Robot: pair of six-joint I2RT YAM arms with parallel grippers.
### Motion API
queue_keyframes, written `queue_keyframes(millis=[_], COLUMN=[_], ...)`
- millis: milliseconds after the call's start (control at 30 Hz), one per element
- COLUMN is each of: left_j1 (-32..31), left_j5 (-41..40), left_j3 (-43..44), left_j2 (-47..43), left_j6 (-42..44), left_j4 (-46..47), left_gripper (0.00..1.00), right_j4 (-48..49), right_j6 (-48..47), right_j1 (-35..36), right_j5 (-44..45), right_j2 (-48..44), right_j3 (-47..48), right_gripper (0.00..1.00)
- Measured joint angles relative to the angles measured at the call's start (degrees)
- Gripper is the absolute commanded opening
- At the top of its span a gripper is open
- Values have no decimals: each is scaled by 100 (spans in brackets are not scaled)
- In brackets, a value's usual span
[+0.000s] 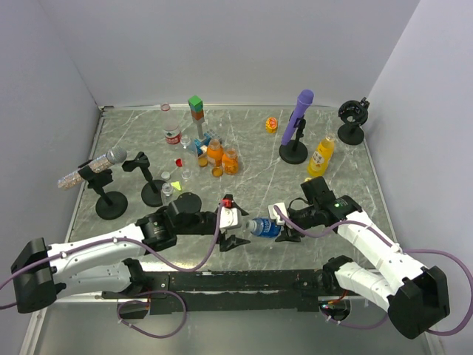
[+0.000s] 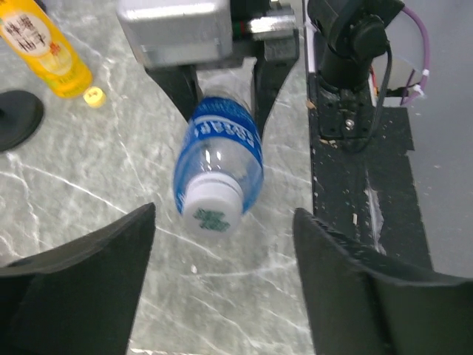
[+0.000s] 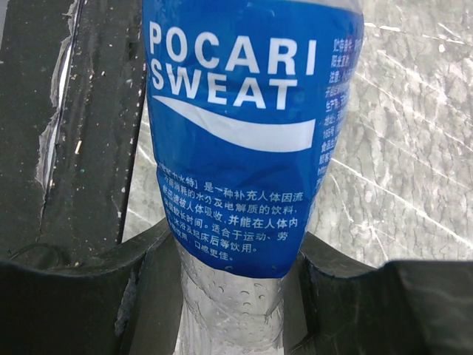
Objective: Unscrew the bottle caps
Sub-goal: Unscrew the bottle cap from the plastic bottle.
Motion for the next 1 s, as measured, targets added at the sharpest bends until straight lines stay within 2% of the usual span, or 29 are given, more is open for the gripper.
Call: queue_keyframes(millis=[167, 300, 433, 500, 600, 633, 833, 1000], left_j1=[0, 2, 2, 2, 0, 2, 2, 2], left_j5=[2, 31, 44, 46, 48, 52, 31, -317], left_j3=[107, 107, 125, 140, 144, 144, 229, 599], left_j2=[138, 229, 337, 361, 367, 367, 367, 376], left_j6=[61, 31, 26, 22, -11, -33, -437, -2006], left_j4=[138, 197, 186, 179, 173, 173, 39, -494], left_gripper=[62, 44, 40, 28, 4, 1, 1, 1], right_j4=[-28, -35, -76, -90, -105, -109, -114, -101], right_j6=[-42, -66, -79, -85, -90, -87, -70, -15], right_j1=[0, 0, 0, 0, 0, 0, 0, 0], right_j5=[-2, -2, -2, -2, -4, -4, -35, -192], right_j2=[0, 0, -2, -2, -2, -2, -2, -4], right_j3=[0, 0, 0, 0, 0, 0, 0, 0], right_gripper=[18, 18, 18, 18, 18, 18, 18, 18])
